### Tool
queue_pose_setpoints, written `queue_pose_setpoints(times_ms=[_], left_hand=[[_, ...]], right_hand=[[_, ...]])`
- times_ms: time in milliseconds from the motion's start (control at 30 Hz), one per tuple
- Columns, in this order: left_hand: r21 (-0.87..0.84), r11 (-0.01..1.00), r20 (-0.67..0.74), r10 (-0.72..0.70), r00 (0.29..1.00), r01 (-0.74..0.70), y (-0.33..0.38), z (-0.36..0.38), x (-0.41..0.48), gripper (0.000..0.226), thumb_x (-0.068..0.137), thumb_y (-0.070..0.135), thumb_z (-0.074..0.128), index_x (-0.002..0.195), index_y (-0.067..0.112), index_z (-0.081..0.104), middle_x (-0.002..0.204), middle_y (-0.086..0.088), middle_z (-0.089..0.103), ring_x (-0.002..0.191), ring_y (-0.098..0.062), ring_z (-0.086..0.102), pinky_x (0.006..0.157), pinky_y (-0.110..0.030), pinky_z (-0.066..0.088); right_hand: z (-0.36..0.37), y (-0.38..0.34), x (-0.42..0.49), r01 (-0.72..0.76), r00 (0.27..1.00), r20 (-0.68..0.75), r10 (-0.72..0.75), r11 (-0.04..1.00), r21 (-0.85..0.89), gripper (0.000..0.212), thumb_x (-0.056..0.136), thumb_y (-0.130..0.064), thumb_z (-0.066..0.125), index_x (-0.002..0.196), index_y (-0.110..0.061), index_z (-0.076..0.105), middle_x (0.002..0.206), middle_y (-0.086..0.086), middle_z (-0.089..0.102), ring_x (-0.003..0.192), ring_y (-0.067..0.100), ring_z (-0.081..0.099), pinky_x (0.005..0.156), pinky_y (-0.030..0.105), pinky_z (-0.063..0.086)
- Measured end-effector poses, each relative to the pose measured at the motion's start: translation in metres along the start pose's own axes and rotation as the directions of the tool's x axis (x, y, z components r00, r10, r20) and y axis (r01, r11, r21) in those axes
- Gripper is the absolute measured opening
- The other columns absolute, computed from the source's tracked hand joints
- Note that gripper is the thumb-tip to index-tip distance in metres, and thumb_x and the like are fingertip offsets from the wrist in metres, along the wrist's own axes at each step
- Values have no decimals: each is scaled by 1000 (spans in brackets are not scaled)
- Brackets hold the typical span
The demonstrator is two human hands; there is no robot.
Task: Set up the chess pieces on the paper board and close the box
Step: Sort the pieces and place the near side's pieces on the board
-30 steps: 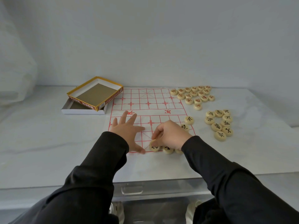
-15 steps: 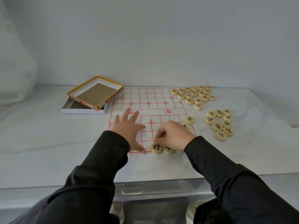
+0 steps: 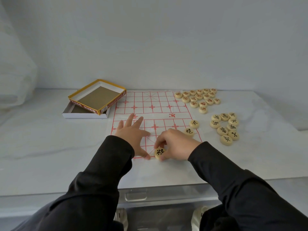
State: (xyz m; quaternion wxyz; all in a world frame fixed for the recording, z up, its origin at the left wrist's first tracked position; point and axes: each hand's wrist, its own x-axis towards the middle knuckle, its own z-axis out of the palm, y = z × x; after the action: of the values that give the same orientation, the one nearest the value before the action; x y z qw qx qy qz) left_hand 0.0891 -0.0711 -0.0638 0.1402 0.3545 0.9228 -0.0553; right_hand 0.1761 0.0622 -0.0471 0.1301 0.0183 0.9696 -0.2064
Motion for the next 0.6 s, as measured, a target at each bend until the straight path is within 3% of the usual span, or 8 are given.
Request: queue_pose_setpoints(times_ms=[233,367,433,600], left_hand=[[9,1000,25,-9,1000,9,2,-2,-2,82,68,65,66,140,43,32,158,0,-5,142,-30,-18,112,-54,-4],[-1,1000,32,-8,999,8,1,-2,-3,83,68,64,67,140,43,32,158,1,-5,142,-30,-18,112,-54,-5],[-6,1000,39,-1,999,1,0,-3,-3,84,68,63,68,140,43,31,158,1,-5,142,-29,-18,112,-54,-5],[-50,998,-16,22,1000,-23,8,-9,-4,75,75,61,62,141,40,33,158,2,-2,143,-27,-14,114,-51,-1]], right_hand=[[1,1,-2,13,1000,-11,-12,1000,20,33,77,-20,76,108,-18,68,108,0,64,99,15,57,83,23,45],[-5,5,-4,16,999,-33,-13,996,83,33,80,-20,72,113,-18,67,110,-3,63,95,9,52,77,16,38],[-10,9,-5,14,996,-84,-4,993,119,29,84,-20,69,113,-19,67,112,-4,63,95,7,50,73,13,36],[-19,22,-7,-12,955,-290,59,987,160,21,89,-13,61,108,-14,69,110,-2,66,90,3,51,79,14,37]])
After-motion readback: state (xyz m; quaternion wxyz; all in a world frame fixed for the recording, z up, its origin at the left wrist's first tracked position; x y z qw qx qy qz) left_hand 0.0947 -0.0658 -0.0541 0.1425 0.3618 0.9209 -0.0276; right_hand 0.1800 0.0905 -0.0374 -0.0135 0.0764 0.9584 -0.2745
